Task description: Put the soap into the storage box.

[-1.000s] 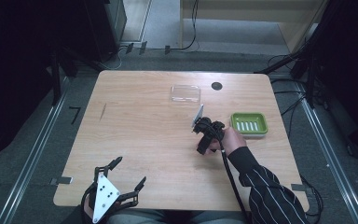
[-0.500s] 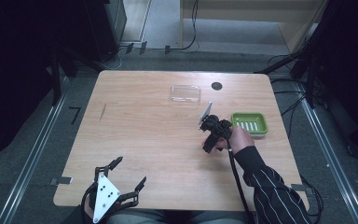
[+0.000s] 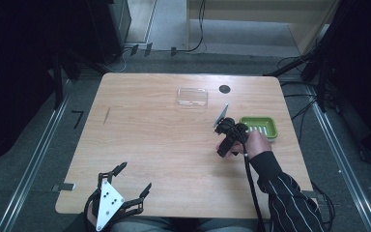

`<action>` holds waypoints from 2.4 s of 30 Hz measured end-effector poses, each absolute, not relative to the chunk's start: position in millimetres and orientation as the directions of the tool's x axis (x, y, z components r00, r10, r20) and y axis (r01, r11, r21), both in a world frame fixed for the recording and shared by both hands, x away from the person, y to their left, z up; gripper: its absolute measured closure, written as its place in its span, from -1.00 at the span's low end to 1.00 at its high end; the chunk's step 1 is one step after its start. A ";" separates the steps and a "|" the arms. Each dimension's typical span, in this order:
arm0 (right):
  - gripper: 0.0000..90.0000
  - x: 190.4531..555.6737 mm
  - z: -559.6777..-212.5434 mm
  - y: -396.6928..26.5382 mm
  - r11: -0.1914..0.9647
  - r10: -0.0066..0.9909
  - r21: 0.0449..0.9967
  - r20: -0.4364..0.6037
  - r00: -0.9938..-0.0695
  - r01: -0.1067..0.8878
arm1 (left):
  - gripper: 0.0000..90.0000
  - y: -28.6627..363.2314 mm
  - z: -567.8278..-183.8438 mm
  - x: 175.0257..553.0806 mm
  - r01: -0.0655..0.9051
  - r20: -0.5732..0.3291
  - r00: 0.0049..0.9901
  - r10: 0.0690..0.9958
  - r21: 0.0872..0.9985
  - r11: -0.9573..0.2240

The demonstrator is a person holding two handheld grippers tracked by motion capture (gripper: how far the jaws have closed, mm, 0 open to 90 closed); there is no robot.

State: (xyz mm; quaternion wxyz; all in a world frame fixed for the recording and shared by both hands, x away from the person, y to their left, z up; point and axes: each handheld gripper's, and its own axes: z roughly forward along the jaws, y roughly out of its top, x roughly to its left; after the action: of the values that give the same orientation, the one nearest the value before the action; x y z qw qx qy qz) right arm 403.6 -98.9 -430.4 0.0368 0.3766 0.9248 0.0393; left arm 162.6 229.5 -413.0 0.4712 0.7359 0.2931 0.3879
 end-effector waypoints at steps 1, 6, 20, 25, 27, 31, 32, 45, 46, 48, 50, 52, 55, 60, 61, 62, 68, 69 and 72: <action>-0.70 403.8 -429.8 -100.5 0.714 0.699 0.099 -0.041 -0.714 0.693 | -0.70 229.5 -412.9 162.6 0.067 0.296 0.527 0.797 0.920 -0.386; -0.70 404.9 -425.8 -110.4 0.697 0.715 0.109 -0.045 -0.697 0.708 | -0.70 229.6 -412.9 162.6 0.067 0.294 0.525 0.799 0.921 -0.383; -0.70 410.6 -416.9 -134.4 0.651 0.757 0.136 -0.040 -0.653 0.747 | -0.70 229.6 -412.9 162.6 0.065 0.296 0.525 0.798 0.921 -0.384; -0.70 413.1 -415.3 -141.0 0.639 0.767 0.144 -0.042 -0.641 0.755 | -0.70 229.6 -412.9 162.6 0.065 0.295 0.525 0.798 0.921 -0.384; -0.70 413.5 -414.8 -142.1 0.635 0.770 0.142 -0.043 -0.637 0.759 | -0.70 229.7 -412.9 162.6 0.065 0.295 0.525 0.799 0.921 -0.383; -0.70 415.8 -414.0 -147.8 0.623 0.780 0.153 -0.044 -0.625 0.767 | -0.70 229.6 -412.8 162.6 0.065 0.296 0.525 0.798 0.921 -0.384; -0.70 416.2 -413.6 -148.9 0.621 0.781 0.151 -0.041 -0.623 0.769 | -0.70 229.6 -412.9 162.6 0.065 0.296 0.525 0.798 0.921 -0.384; -0.70 421.0 -411.6 -161.1 0.590 0.805 0.172 -0.045 -0.592 0.789 | -0.70 229.5 -412.9 162.6 0.064 0.296 0.526 0.798 0.921 -0.384; -0.70 421.0 -411.5 -161.3 0.583 0.810 0.170 -0.044 -0.585 0.794 | -0.70 229.6 -412.8 162.6 0.064 0.296 0.526 0.798 0.921 -0.384; -0.70 421.7 -411.1 -162.5 0.581 0.811 0.172 -0.047 -0.583 0.795 | -0.70 229.6 -412.9 162.6 0.064 0.296 0.526 0.798 0.921 -0.384; -0.70 422.5 -410.6 -163.9 0.581 0.812 0.172 -0.053 -0.581 0.796 | -0.70 229.5 -412.9 162.6 0.064 0.296 0.526 0.797 0.921 -0.384; -0.70 423.0 -410.3 -165.0 0.571 0.819 0.175 -0.050 -0.572 0.802 | -0.70 229.5 -412.9 162.6 0.064 0.296 0.526 0.797 0.921 -0.384; -0.70 424.0 -410.0 -167.0 0.568 0.821 0.181 -0.050 -0.569 0.803 | -0.70 229.5 -412.8 162.6 0.066 0.296 0.524 0.798 0.921 -0.384; -0.70 425.9 -409.4 -171.1 0.549 0.834 0.186 -0.053 -0.550 0.815 | -0.70 229.5 -412.8 162.5 0.066 0.296 0.524 0.799 0.921 -0.385; -0.70 426.7 -409.7 -172.6 0.552 0.831 0.191 -0.056 -0.553 0.811 | -0.70 229.5 -412.8 162.6 0.066 0.296 0.524 0.799 0.921 -0.384; -0.70 427.5 -409.6 -174.3 0.543 0.838 0.190 -0.052 -0.544 0.818 | -0.70 229.5 -412.9 162.7 0.065 0.296 0.525 0.798 0.921 -0.384; -0.70 429.7 -409.4 -178.6 0.527 0.848 0.194 -0.053 -0.527 0.828 | -0.70 229.4 -412.9 162.7 0.065 0.296 0.525 0.798 0.921 -0.384; -0.70 430.3 -409.1 -179.9 0.514 0.856 0.195 -0.053 -0.514 0.835 | -0.70 229.4 -412.9 162.7 0.065 0.296 0.527 0.797 0.920 -0.385; -0.70 431.6 -409.4 -182.4 0.508 0.859 0.203 -0.053 -0.509 0.837 | -0.70 229.4 -412.9 162.7 0.065 0.296 0.526 0.797 0.921 -0.385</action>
State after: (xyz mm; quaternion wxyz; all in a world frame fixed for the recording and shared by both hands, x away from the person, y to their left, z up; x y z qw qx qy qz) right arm 431.6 -182.4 -409.4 0.0734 0.4901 0.8653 0.0756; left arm 162.7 229.4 -412.9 0.4710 0.7357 0.2930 0.3886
